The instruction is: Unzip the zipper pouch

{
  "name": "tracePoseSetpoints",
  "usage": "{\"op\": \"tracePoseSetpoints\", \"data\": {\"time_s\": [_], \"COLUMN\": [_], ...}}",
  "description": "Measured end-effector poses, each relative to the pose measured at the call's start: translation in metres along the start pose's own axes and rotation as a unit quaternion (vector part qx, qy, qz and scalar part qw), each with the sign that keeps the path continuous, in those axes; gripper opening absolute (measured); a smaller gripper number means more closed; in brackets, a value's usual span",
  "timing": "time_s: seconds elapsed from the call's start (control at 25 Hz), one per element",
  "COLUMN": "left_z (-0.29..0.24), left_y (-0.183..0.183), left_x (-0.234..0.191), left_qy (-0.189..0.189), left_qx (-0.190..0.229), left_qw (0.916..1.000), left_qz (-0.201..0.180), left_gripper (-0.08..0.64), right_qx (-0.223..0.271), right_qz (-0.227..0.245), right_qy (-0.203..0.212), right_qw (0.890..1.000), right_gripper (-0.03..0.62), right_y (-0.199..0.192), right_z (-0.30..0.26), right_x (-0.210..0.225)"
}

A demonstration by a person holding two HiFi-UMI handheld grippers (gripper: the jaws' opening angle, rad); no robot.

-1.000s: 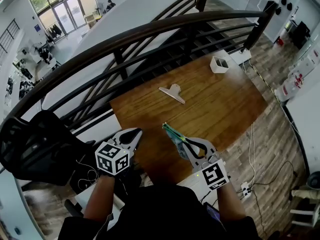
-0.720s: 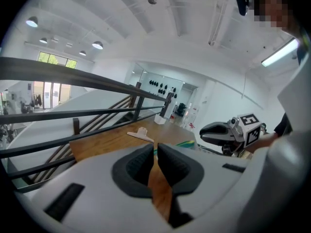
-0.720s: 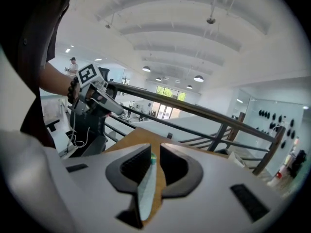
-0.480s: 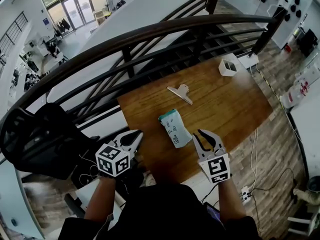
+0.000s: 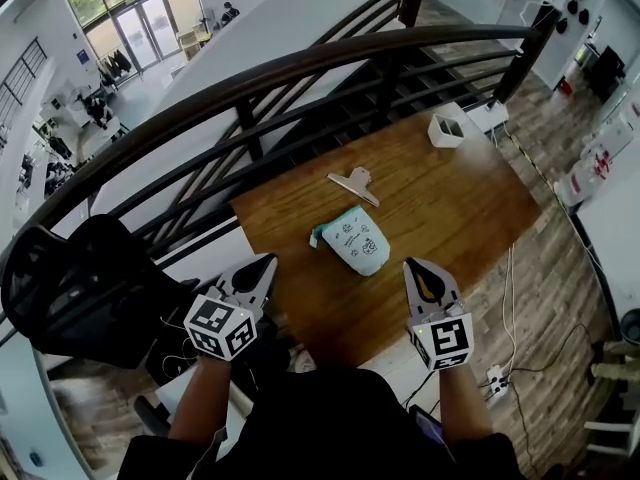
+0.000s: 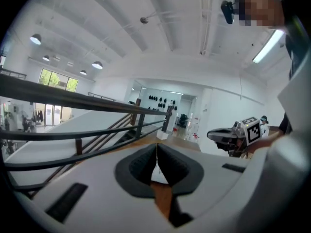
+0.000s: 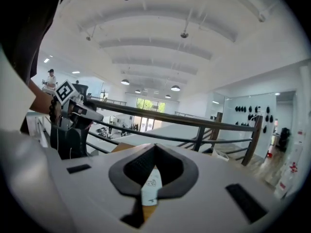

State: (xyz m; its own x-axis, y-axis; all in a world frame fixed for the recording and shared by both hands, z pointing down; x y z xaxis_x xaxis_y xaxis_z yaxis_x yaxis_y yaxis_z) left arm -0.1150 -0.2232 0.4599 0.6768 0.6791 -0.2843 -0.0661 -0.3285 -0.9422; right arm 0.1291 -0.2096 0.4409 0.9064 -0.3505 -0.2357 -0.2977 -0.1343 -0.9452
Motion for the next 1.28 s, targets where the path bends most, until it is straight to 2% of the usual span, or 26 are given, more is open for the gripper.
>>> {"op": "tracePoseSetpoints", "data": {"time_s": [0.24,0.4,0.48,0.84,1.28], "left_z": [0.010,0.021,0.025,0.027,0.016], "left_y": [0.040,0.062,0.068,0.056,0.050], "left_x": [0.021,0.025,0.027,0.030,0.031], "left_qy": [-0.014,-0.015,-0.014,-0.023,-0.039], "left_qx": [0.064,0.100,0.111,0.113,0.110], "left_qw": [0.9958,0.9914,0.9897,0.9914,0.9924], "left_qz": [-0.063,-0.083,-0.090,-0.061,-0.039], "left_gripper": [0.014,0.014,0.014,0.014,0.014], "right_qx": [0.057,0.073,0.075,0.084,0.066], "right_qz": [-0.070,-0.122,-0.132,-0.113,-0.123], "right_qy": [-0.037,-0.046,-0.050,-0.056,-0.058], "right_qw": [0.995,0.989,0.987,0.988,0.988], "right_gripper": [-0.006,-0.008,-0.008,-0.008,-0.008], "right_y": [0.027,0.035,0.036,0.039,0.028], "right_z": [0.028,0.037,0.039,0.055,0.057], "right_x": [0.027,0.039,0.041,0.035,0.043]}}
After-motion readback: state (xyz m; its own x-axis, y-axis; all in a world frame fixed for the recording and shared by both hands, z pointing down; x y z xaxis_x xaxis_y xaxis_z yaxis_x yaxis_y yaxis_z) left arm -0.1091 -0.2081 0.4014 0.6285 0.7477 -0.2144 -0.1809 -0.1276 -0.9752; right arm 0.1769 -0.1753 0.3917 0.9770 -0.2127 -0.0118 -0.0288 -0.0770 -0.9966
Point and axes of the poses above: the fingertips, and each gripper's own axes: z backward along the fingers, x to its right, y out of its top, the point moved 1 cm from there along z, backward along the fingers, and after that the axes turned 10 degrees about -y, right-handed, at the moved point
